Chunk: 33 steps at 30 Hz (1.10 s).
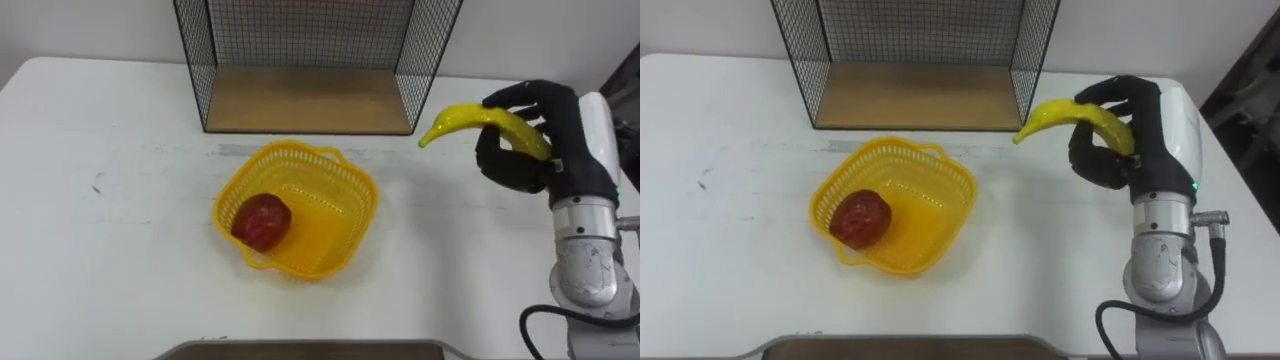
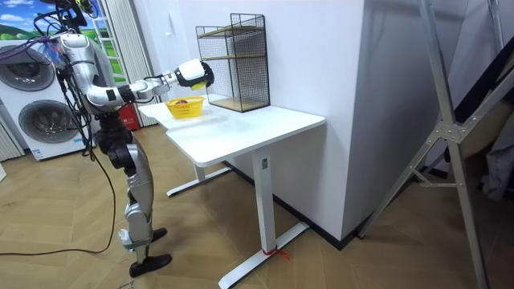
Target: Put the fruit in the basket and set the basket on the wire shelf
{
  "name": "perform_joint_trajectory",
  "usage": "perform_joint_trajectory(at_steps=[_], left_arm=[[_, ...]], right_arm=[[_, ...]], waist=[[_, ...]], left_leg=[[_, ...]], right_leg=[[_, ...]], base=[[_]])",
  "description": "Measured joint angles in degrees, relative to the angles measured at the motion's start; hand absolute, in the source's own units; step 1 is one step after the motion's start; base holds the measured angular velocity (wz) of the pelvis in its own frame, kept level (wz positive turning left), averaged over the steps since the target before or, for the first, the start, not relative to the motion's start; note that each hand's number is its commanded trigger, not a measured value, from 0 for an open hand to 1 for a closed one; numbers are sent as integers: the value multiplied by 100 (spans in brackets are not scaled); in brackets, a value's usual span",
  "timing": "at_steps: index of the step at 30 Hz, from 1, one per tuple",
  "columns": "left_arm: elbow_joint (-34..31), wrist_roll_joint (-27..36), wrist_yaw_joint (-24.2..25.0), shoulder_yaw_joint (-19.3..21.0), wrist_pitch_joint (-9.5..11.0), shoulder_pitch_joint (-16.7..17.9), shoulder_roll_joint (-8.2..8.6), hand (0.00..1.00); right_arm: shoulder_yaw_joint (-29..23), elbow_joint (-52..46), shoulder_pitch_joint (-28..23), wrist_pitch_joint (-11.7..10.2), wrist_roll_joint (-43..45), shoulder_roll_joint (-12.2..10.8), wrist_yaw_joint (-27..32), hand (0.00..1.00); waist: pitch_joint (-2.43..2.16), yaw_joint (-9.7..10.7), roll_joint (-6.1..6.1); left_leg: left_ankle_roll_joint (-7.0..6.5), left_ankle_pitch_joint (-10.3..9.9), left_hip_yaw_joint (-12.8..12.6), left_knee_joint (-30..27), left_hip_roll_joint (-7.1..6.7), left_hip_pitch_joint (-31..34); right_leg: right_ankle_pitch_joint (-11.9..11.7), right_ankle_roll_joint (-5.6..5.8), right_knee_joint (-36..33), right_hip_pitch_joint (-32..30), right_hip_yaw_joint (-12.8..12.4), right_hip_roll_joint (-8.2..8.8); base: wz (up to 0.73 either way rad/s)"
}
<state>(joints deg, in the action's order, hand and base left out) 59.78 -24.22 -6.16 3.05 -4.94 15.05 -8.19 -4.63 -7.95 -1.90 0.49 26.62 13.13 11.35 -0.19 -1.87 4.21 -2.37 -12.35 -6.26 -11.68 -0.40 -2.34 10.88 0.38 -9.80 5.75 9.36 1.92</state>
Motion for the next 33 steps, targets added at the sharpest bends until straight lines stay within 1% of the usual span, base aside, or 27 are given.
perform_joint_trajectory(at_steps=[3,5,6,8,10,11,12,15,17,18,20,21,23,28,31,32,33], left_arm=[[-8,3,0,-96,18,-31,6,0],[-16,0,0,-130,27,-60,22,0],[-15,0,1,-131,28,-80,30,0],[9,5,2,-153,30,-175,66,0],[56,117,3,-161,39,-229,60,0],[108,215,3,-183,36,-245,58,0],[117,233,3,-214,33,-248,57,0],[182,220,16,-330,20,-328,47,0],[202,220,29,-346,21,-432,39,0],[203,221,30,-364,21,-441,35,0],[201,221,30,-427,22,-468,28,0],[201,221,30,-440,23,-489,21,0],[202,221,30,-444,21,-523,5,0],[203,222,30,-451,19,-579,-41,0],[205,221,30,-452,16,-634,-44,0],[205,222,29,-452,16,-656,-50,0],[205,221,29,-452,16,-656,-54,0]], right_arm=[[257,-205,12,-13,40,11,94,100],[475,-256,103,-47,72,11,114,100],[521,-265,131,-47,86,11,114,100],[642,-371,175,-46,132,11,96,100],[763,-454,192,-45,132,10,95,100],[851,-461,207,-47,132,8,88,100],[895,-464,207,-45,112,8,85,100],[1243,-476,208,-41,84,9,1,100],[1532,-514,210,-39,157,11,-252,100],[1606,-514,214,-36,196,13,-315,100],[1879,-514,219,-31,291,14,-588,100],[1929,-514,227,-30,294,14,-652,100],[2025,-514,281,-12,326,13,-837,100],[2033,-515,311,95,491,14,-1073,100],[2034,-516,311,97,574,14,-1193,100],[2034,-523,311,97,594,14,-1229,83],[2034,-529,311,97,610,15,-1250,16]], waist=[[17,-27,-31],[26,-42,-71],[31,-55,-88],[20,-158,-142],[16,-173,-154],[15,-175,-153],[14,-179,-150],[12,-215,-142],[8,-322,-118],[11,-335,-112],[-2,-351,-92],[-4,-352,-88],[9,-350,-62],[23,-347,-14],[23,-344,-3],[19,-346,3],[16,-346,7]], left_leg=[[0,0,-24,-5,2,28],[0,0,-92,6,14,28],[1,0,-106,10,16,29],[1,0,-149,30,14,25],[3,2,-142,26,16,23],[5,3,-137,23,17,17],[5,3,-135,24,16,19],[5,3,-133,26,16,37],[11,9,-137,34,18,92],[11,10,-135,34,18,100],[11,10,-113,32,19,110],[11,10,-110,32,19,112],[11,10,-95,29,14,131],[11,10,-63,34,7,181],[11,10,-55,38,4,191],[11,10,-51,36,1,203],[11,10,-51,34,-1,214]], right_leg=[[0,0,4,-75,-33,1],[0,0,5,-112,-134,-7],[0,0,3,-112,-137,-8],[0,0,2,-119,-148,-6],[0,0,3,-110,-145,-8],[0,0,4,-103,-146,-11],[0,0,6,-103,-151,-13],[0,0,6,-115,-145,-12],[0,0,2,-177,-149,-14],[0,0,2,-181,-148,-14],[0,0,2,-179,-141,-16],[0,0,2,-177,-137,-16],[0,0,2,-183,-136,-15],[0,0,3,-202,-136,-13],[0,0,3,-222,-137,-13],[0,0,3,-243,-138,-13],[0,0,3,-254,-138,-13]], base=[[-6],[-14],[-15],[-10],[-2],[0],[0],[0],[0],[0],[6],[5],[4],[3],[0],[0],[0]])
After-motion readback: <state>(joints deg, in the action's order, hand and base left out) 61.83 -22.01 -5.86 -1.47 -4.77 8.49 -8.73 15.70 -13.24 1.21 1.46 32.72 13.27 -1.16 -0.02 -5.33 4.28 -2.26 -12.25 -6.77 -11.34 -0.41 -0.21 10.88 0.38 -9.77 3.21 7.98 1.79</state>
